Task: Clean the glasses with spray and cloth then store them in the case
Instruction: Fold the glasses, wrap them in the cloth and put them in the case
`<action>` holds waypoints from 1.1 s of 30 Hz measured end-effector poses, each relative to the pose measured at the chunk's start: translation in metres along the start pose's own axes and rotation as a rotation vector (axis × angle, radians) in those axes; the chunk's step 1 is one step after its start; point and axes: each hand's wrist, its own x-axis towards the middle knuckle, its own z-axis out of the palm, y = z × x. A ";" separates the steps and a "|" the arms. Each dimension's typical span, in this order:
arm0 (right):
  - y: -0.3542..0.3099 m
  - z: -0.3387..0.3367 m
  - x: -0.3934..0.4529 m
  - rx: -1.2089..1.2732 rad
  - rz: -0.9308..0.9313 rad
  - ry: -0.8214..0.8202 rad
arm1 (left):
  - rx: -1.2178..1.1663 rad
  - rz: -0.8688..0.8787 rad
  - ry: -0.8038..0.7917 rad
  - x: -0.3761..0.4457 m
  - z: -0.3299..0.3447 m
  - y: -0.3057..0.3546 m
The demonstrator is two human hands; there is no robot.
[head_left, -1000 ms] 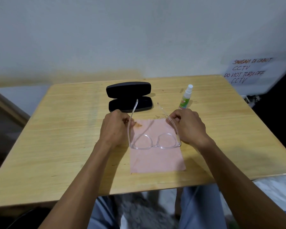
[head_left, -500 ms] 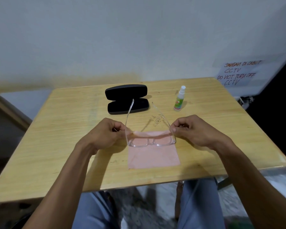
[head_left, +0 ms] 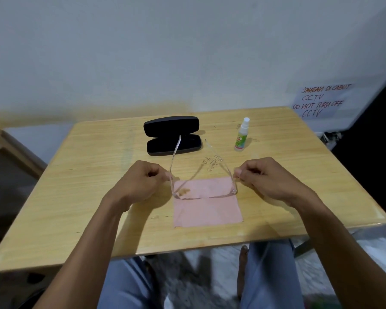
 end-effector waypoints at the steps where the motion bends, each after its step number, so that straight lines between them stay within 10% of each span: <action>1: 0.002 -0.001 -0.007 -0.010 -0.014 0.074 | 0.016 0.016 0.110 -0.006 -0.001 -0.001; 6: 0.011 0.011 -0.055 -0.110 -0.087 0.181 | 0.201 0.070 0.380 -0.056 0.006 -0.009; 26: 0.030 0.034 -0.060 -0.385 -0.278 0.038 | 0.486 0.346 0.248 -0.074 0.051 -0.023; 33: 0.018 0.041 -0.048 -0.485 -0.561 0.390 | 0.380 0.500 0.579 -0.064 0.061 -0.016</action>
